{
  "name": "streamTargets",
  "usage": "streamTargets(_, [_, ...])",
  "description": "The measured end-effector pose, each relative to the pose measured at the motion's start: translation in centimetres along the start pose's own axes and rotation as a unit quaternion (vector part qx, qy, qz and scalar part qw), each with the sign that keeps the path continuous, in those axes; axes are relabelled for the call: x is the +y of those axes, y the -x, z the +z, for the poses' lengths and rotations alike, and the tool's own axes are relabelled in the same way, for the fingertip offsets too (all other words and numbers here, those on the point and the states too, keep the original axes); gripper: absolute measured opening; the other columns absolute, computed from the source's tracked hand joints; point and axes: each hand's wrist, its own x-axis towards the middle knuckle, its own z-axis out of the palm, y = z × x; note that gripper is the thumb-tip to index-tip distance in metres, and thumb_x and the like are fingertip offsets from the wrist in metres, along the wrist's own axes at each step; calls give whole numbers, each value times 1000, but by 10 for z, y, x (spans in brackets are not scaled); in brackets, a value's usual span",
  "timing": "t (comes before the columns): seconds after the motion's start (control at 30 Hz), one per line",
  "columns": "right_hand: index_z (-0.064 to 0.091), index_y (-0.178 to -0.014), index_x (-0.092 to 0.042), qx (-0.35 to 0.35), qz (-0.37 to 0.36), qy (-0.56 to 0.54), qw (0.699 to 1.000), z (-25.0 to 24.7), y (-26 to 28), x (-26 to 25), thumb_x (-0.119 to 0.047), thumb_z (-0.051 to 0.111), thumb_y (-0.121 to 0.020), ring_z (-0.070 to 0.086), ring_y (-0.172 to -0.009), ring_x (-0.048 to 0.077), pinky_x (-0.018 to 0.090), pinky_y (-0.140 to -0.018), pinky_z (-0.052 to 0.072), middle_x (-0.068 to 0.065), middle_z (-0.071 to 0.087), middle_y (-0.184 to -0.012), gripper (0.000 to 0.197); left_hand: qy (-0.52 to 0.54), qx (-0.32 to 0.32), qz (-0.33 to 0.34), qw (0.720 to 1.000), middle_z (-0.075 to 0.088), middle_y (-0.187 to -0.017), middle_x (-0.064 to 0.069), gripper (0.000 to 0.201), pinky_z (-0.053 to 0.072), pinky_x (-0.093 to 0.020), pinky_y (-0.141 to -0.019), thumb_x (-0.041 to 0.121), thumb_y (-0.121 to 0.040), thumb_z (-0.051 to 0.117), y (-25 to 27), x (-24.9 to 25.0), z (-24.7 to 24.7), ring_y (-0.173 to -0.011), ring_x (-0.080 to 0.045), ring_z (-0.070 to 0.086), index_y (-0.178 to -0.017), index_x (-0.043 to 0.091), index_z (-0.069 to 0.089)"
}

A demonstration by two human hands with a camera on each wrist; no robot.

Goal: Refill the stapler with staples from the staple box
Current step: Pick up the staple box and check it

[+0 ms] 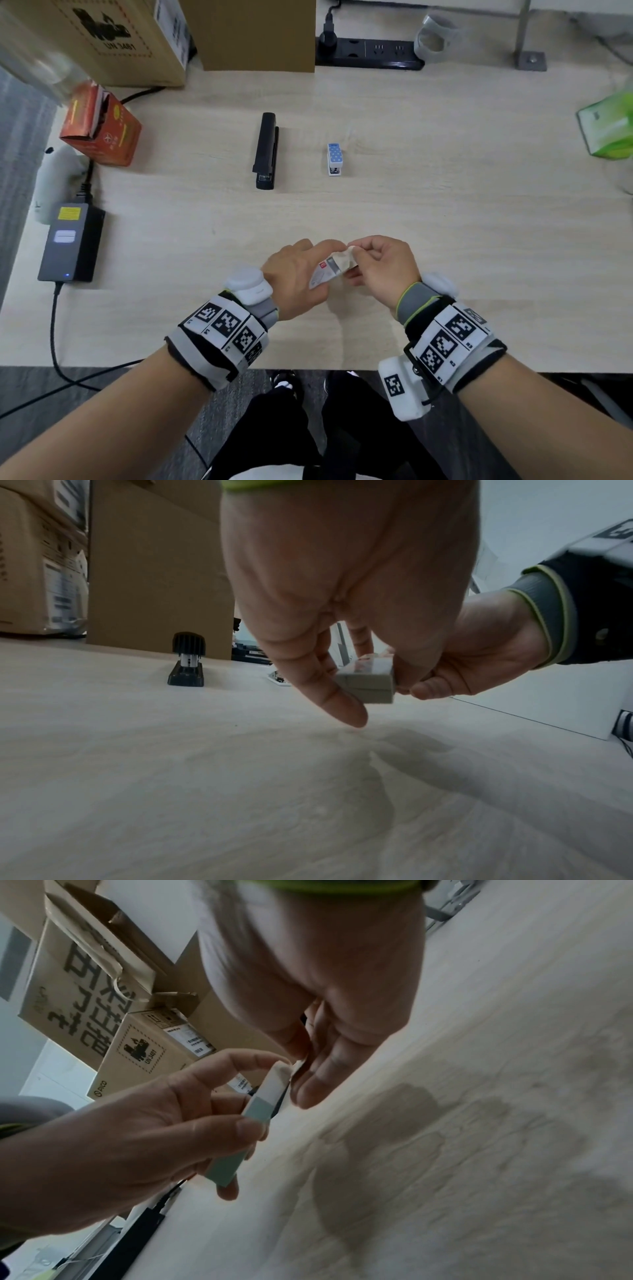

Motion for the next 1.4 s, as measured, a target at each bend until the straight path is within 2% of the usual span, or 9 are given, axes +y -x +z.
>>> streamTargets(0.37, [66,-88,-3,-46,24,-74,996,-9,7,-8,-9,64,-86,67,-63,21,32,-59,58,18,71,-80,7,25,34,3,999,58,-93,-1,47,43,-33,-64,28,-77,61,-5,8,-1,-81,-24,54,-121,32,44])
streamTargets(0.6, [63,-80,5,-8,6,-46,999,-7,7,-9,-7,70,-80,64,-55,20,29,-54,58,24,71,-77,14,32,62,-10,998,62,-99,0,48,38,-29,-68,29,-76,66,-9,8,1,-88,-21,56,-120,23,47])
streamTargets(0.7, [65,-77,5,12,-3,-36,999,-7,5,-6,-9,73,-78,65,-55,21,35,-59,60,24,71,-76,16,23,78,-5,997,62,-98,-1,38,37,-29,-69,30,-75,66,-12,9,6,-90,-23,55,-110,22,56])
streamTargets(0.77, [68,-69,-4,21,-9,-16,1000,-5,4,-3,-18,75,-75,67,-57,25,45,-65,61,19,72,-71,16,18,86,-2,996,62,-97,-2,33,33,-28,-68,30,-76,66,-15,9,6,-89,-23,53,-107,21,58])
streamTargets(0.9, [71,-68,-21,19,-45,61,997,-3,5,3,-35,71,-73,69,-66,19,45,-69,59,-1,73,-68,14,17,88,-4,996,62,-101,-4,31,34,-28,-71,29,-79,65,-22,10,5,-95,-25,53,-109,22,60])
streamTargets(0.97, [70,-79,-25,12,-62,80,995,-8,6,2,-32,74,-73,67,-66,13,36,-70,58,-5,72,-76,10,28,70,5,997,60,-105,-4,30,39,-31,-75,27,-81,64,-25,9,2,-98,-25,52,-110,23,62])
streamTargets(1.03, [65,-97,-27,-18,-88,119,989,-17,8,-1,-28,76,-72,64,-71,11,28,-69,55,-8,68,-90,27,28,43,30,998,58,-108,-4,29,43,-33,-78,22,-81,65,-29,7,1,-99,-24,52,-110,24,63])
streamTargets(1.23, [62,-107,-20,-47,-223,277,933,-33,-1,0,-19,68,-75,58,-74,14,39,-72,53,0,65,-95,33,28,14,71,997,56,-109,-3,35,46,-37,-77,7,-79,61,-45,13,-5,-95,-25,55,-112,17,54])
streamTargets(1.4, [67,-98,-20,6,-229,277,933,-35,-21,-9,-41,53,-67,63,-77,22,35,-72,52,3,70,-88,39,74,56,66,993,46,-126,-3,56,51,-40,-86,1,-78,60,-59,14,-15,-101,-25,56,-127,22,46])
